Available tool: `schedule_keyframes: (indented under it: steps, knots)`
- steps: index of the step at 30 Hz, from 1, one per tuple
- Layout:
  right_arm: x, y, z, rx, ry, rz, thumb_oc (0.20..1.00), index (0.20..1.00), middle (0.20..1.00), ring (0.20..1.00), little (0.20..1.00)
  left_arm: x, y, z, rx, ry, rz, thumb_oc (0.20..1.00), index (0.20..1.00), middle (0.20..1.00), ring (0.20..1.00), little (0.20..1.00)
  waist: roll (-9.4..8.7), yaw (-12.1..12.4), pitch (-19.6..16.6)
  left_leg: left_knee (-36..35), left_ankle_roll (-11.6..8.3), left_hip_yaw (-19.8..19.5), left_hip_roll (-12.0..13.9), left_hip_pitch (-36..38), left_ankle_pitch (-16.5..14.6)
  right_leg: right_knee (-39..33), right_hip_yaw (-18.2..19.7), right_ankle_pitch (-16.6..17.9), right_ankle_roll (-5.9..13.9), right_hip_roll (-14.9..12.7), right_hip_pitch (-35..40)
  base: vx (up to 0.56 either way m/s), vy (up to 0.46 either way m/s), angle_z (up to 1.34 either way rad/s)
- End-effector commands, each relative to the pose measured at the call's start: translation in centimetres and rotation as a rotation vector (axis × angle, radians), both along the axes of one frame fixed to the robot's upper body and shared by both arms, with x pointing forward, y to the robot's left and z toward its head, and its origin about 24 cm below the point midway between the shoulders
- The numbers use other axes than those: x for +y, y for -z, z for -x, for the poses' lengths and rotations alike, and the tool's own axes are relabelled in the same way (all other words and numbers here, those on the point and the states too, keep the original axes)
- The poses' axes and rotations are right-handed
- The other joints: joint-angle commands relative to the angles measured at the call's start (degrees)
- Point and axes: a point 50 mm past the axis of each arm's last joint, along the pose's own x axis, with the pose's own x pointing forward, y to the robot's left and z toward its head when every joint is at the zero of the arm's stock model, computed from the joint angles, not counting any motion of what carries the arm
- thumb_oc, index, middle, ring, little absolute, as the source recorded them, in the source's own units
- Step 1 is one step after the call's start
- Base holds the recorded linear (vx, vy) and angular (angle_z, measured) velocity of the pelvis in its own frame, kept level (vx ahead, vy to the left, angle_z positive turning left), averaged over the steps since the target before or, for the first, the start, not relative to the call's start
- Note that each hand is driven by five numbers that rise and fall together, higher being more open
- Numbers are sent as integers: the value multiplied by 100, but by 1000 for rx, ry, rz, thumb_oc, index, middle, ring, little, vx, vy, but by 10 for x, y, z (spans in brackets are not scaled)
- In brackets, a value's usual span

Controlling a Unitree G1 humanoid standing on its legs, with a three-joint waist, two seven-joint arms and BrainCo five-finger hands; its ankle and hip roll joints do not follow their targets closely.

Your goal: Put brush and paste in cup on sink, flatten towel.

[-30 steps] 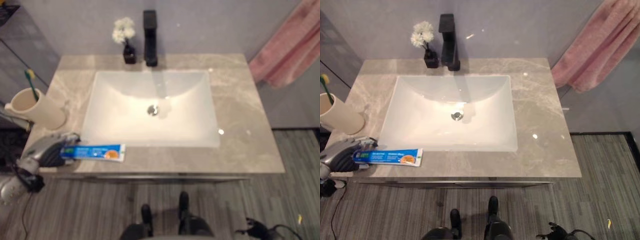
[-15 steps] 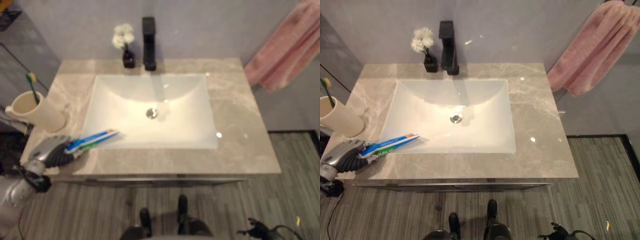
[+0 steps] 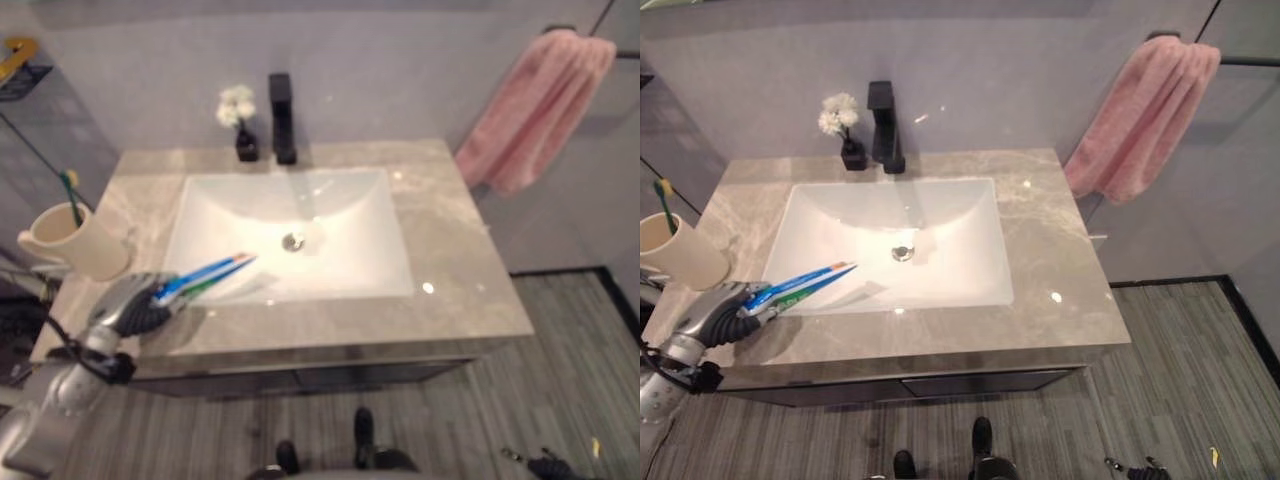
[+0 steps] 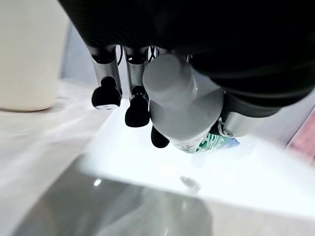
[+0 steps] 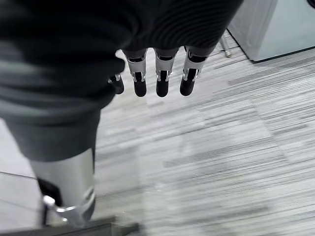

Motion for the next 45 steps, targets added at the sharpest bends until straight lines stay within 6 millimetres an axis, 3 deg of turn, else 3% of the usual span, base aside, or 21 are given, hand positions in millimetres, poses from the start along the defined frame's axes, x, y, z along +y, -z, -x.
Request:
schedule_keyframes:
  steps: [1, 3, 4, 5, 8, 9, 10, 12, 14, 18, 19, 21, 24, 25, 26, 30, 32, 33, 35, 38, 45]
  knots:
    - [-22, -33, -31, -220, 61, 121, 1000, 1000, 1000, 1000, 1000, -6, -42, -17, -324, -5, 59, 200, 200, 200, 200, 200, -25, -132, -79, 73, 168, -319, 168, -197, -433, 40, -109, -477, 483, -344, 489, 39, -16, -9]
    - [-26, -49, -42, -312, 62, 162, 1000, 1000, 1000, 1000, 1000, -11, -45, -22, -383, -11, 87, 200, 200, 200, 200, 200, -28, -197, -119, 73, 177, -282, 181, -140, -460, 40, -84, -498, 468, -334, 527, 46, -18, -8]
    - [-28, -78, -61, -450, 16, 239, 1000, 1000, 1000, 1000, 1000, -12, -52, -24, -456, -29, 86, 200, 200, 200, 200, 200, -32, -275, -166, 73, 185, -241, 187, -82, -491, 40, -47, -508, 451, -326, 560, 30, -7, -11]
    - [-29, -79, -60, -448, 19, 243, 1000, 1000, 1000, 1000, 1000, -13, -52, -24, -457, -27, 87, 200, 200, 200, 200, 200, -21, -255, -156, 73, 186, -238, 188, -71, -495, 40, -45, -509, 452, -324, 570, 36, -11, -15]
    - [-31, -114, -76, -620, 11, 319, 1000, 1000, 1000, 1000, 1000, -18, -64, -28, -559, -31, 96, 200, 200, 200, 200, 200, -11, -331, -215, 73, 199, -190, 195, 1, -537, 40, 16, -539, 423, -307, 612, 28, -11, -15]
    - [-26, -143, -90, -756, -35, 371, 1000, 1000, 1000, 1000, 1000, -18, -73, -29, -624, -42, 103, 200, 200, 200, 200, 200, -10, -374, -257, 73, 204, -161, 206, 39, -555, 40, 45, -554, 409, -297, 638, 21, -17, -9]
    - [-26, -143, -89, -758, -35, 373, 1000, 1000, 1000, 1000, 1000, -18, -73, -30, -626, -42, 104, 200, 200, 200, 200, 200, -5, -367, -246, 73, 204, -160, 206, 42, -557, 40, 46, -555, 408, -296, 642, 20, -22, -12]
    - [-20, -182, -101, -902, -102, 467, 1000, 1000, 1000, 1000, 1000, -17, -86, -29, -693, -50, 83, 200, 200, 200, 200, 200, 0, -388, -304, 73, 207, -142, 219, 94, -577, 40, 80, -585, 391, -283, 685, 21, -29, -10]
    - [-18, -193, -104, -949, -110, 498, 1000, 1000, 1000, 1000, 1000, -18, -91, -29, -720, -44, 68, 200, 200, 200, 200, 200, 10, -387, -313, 73, 205, -142, 225, 109, -584, 40, 79, -598, 384, -276, 701, 0, 0, 0]
    - [12, -251, -126, -1254, -212, 552, 1000, 1000, 1000, 1000, 1000, -25, -111, -28, -822, -3, 64, 200, 200, 200, 200, 200, 38, -347, -410, 73, 202, -163, 240, 144, -593, 40, 66, -641, 343, -263, 760, 3, -25, 1]
    - [13, -251, -126, -1257, -211, 552, 1000, 1000, 1000, 1000, 1000, -25, -111, -28, -825, -4, 63, 200, 200, 200, 200, 200, 36, -353, -396, 73, 201, -165, 241, 143, -594, 40, 63, -643, 342, -261, 759, 1, -33, -4]
    - [41, -268, -146, -1451, -234, 422, 1000, 1000, 1000, 1000, 1000, -33, -117, -32, -868, 20, 102, 200, 200, 200, 200, 200, 61, -269, -451, 73, 204, -191, 240, 163, -595, 40, 37, -661, 325, -261, 802, 0, 0, 0]
    - [63, -271, -162, -1567, -244, 219, 1000, 1000, 1000, 1000, 1000, -39, -122, -37, -892, 49, 123, 200, 200, 200, 200, 200, 46, -236, -426, 73, 198, -212, 237, 194, -595, 40, 11, -684, 308, -263, 853, -5, -13, 5]
    - [87, -270, -175, -1652, -267, -48, 1000, 1000, 1000, 1000, 1000, -46, -125, -40, -903, 79, 141, 200, 200, 200, 200, 200, 53, -169, -440, 73, 189, -219, 238, 229, -611, 40, -17, -708, 298, -264, 903, -22, -20, 8]
    - [87, -270, -175, -1654, -268, -54, 1000, 1000, 1000, 1000, 1000, -45, -126, -40, -905, 78, 139, 200, 200, 200, 200, 200, 43, -176, -428, 73, 191, -216, 236, 224, -596, 40, -17, -698, 292, -266, 899, 0, 0, 0]
    - [159, -279, -203, -1744, -401, -663, 1000, 1000, 1000, 1000, 1000, -61, -133, -50, -915, 139, 177, 200, 200, 200, 200, 200, 12, 7, -426, 73, 172, -238, 234, 268, -567, 40, -88, -713, 233, -285, 987, -15, -25, 6]
    - [167, -285, -205, -1760, -420, -707, 1000, 1000, 1000, 1000, 1000, -63, -137, -51, -925, 150, 177, 200, 200, 200, 200, 200, 6, 37, -401, 73, 169, -249, 233, 272, -559, 40, -112, -714, 227, -291, 1001, -9, -22, 9]
    - [185, -293, -208, -1780, -465, -807, 1000, 1000, 1000, 1000, 1000, -69, -140, -51, -939, 177, 185, 200, 200, 200, 200, 200, 11, 96, -412, 73, 167, -268, 228, 272, -555, 40, -143, -715, 214, -297, 1017, 0, -16, 14]
    - [194, -296, -210, -1789, -474, -861, 1000, 1000, 1000, 1000, 1000, -70, -142, -51, -948, 187, 188, 200, 200, 200, 200, 200, 12, 110, -403, 73, 168, -276, 229, 270, -551, 40, -159, -718, 208, -304, 1024, 8, -7, 9]
    - [227, -305, -212, -1776, -534, -1082, 1000, 1000, 1000, 1000, 1000, -80, -148, -51, -977, 227, 201, 200, 200, 200, 200, 200, 6, 208, -382, 73, 160, -315, 216, 257, -524, 40, -215, -716, 189, -314, 1041, 16, -8, 6]
    - [255, -333, -209, -1819, -724, -1228, 1000, 1000, 1000, 1000, 1000, -85, -154, -47, -995, 281, 173, 200, 200, 200, 200, 200, -5, 328, -355, 73, 143, -406, 198, 137, -464, 40, -301, -702, 185, -331, 985, 26, -9, 10]
